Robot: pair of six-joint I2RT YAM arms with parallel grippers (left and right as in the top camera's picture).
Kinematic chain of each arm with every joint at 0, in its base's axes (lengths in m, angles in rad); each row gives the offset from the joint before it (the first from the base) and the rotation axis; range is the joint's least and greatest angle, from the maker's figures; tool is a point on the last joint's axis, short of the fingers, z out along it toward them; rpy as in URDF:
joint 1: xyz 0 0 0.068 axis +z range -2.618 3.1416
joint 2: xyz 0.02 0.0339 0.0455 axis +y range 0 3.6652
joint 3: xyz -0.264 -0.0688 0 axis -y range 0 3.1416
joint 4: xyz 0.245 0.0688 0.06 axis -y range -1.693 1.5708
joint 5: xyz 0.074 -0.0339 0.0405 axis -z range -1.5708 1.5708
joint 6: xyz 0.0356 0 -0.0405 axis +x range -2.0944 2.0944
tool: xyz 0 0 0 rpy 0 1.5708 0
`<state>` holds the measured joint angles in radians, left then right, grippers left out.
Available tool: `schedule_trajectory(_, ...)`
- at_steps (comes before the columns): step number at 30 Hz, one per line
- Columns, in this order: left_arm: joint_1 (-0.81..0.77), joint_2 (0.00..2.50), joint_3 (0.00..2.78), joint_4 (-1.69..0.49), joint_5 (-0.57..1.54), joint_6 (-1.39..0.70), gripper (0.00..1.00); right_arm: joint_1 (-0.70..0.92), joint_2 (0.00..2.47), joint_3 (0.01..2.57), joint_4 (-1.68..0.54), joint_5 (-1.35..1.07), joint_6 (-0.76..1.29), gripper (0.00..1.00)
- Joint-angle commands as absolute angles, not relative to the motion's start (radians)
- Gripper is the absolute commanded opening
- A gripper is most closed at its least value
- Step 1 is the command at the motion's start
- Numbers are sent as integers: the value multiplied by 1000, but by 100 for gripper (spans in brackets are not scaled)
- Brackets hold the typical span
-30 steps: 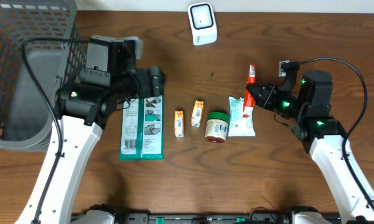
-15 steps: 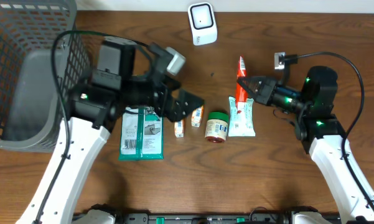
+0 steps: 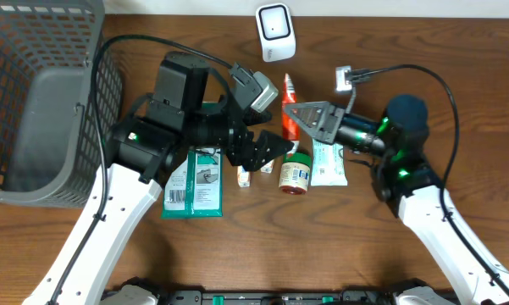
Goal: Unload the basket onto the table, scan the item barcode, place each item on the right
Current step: 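Close the left gripper on the sachet held by the right gripper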
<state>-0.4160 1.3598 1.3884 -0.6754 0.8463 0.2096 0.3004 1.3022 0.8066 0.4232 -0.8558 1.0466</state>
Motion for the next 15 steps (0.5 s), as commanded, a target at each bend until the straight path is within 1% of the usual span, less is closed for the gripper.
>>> schedule_trajectory(1,-430,1366,1406,-663,751,220,80,350,1296,825,487,-743,1091,1)
schedule_trajectory(5,-432,1369,1406,-641,720,204,80,373,1296,825,582,-692,1116,1)
schedule_trajectory(11,-432,1381,1406,-622,720,205,80,374,1296,825,588,-683,1131,1)
schedule_trajectory(15,-432,1400,1406,-589,721,205,80,375,1296,825,612,-682,1194,1)
